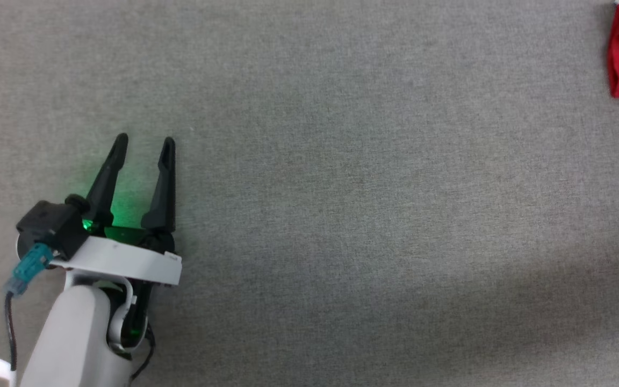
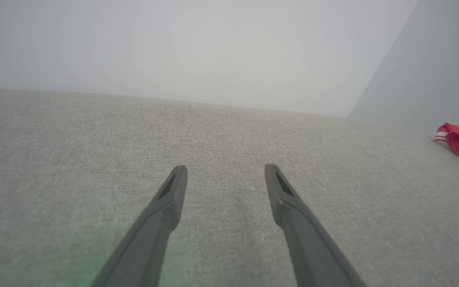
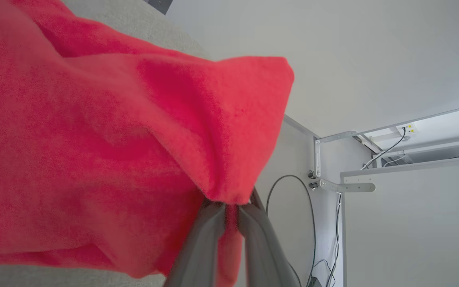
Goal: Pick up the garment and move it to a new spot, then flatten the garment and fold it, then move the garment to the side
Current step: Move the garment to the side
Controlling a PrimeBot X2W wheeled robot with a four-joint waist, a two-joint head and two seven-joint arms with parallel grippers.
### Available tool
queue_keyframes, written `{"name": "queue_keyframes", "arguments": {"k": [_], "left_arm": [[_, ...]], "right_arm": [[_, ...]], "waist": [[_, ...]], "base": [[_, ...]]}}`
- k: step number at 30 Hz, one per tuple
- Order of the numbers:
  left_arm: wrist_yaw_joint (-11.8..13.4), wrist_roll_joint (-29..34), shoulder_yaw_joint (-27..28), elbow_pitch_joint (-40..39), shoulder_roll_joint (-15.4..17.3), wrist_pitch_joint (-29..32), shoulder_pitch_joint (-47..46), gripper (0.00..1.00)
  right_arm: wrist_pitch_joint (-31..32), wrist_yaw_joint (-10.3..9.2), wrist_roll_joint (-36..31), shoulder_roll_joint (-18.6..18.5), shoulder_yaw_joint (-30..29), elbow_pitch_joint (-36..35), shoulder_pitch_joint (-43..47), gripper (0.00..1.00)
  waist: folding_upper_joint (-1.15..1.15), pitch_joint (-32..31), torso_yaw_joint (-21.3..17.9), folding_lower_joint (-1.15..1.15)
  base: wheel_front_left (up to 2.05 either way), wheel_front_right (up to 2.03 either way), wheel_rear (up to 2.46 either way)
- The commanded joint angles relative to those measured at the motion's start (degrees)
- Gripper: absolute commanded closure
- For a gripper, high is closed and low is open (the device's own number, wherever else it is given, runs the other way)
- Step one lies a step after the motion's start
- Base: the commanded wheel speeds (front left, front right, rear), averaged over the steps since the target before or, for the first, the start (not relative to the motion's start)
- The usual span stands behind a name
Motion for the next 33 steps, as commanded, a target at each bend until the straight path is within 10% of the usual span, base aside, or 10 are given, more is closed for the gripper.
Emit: {"name": "queue_keyframes", "arguments": {"k": [1, 18, 23, 26, 33], "left_arm": [[-0.1, 0.3, -0.1, -0.1, 0.2, -0.2, -0.7, 0.0], [-0.1, -0.4, -1.7, 0.6, 0.8, -0.2, -2.8, 0.0], [-0.1, -0.3, -1.7, 0.7, 0.7, -0.2, -2.9, 0.0], [-0.1, -0.4, -1.6, 0.7, 0.5, -0.2, -2.8, 0.0], [-0.1, -0.4, -1.0, 1.1, 0.2, -0.2, -1.5, 0.0]], "right_arm": [[-0.5, -0.09, -0.7, 0.5, 0.4, 1.0, -0.9, 1.0], [-4.3, -0.08, -2.2, 3.9, 0.7, 12.1, -3.4, 1.0], [-5.5, -0.09, -2.8, 5.5, -0.3, 15.5, -4.1, 0.68], [-6.3, -0.08, -3.4, 6.4, -0.8, 17.3, -4.3, 0.27], [-8.7, -0.09, -5.1, 8.3, -1.8, 20.0, -5.6, 0.0]], "waist": [[0.0, 1.1, -0.6, 0.0], [0.0, 2.7, 1.2, 0.0], [0.0, 2.6, 1.8, 0.0], [0.0, 2.1, 2.0, 0.0], [0.0, -0.3, 2.0, 0.0]], "base": [[0.0, 0.0, 0.0], [0.0, 0.0, 0.0], [0.0, 0.0, 0.0], [0.0, 0.0, 0.0], [0.0, 0.0, 0.0]]}}
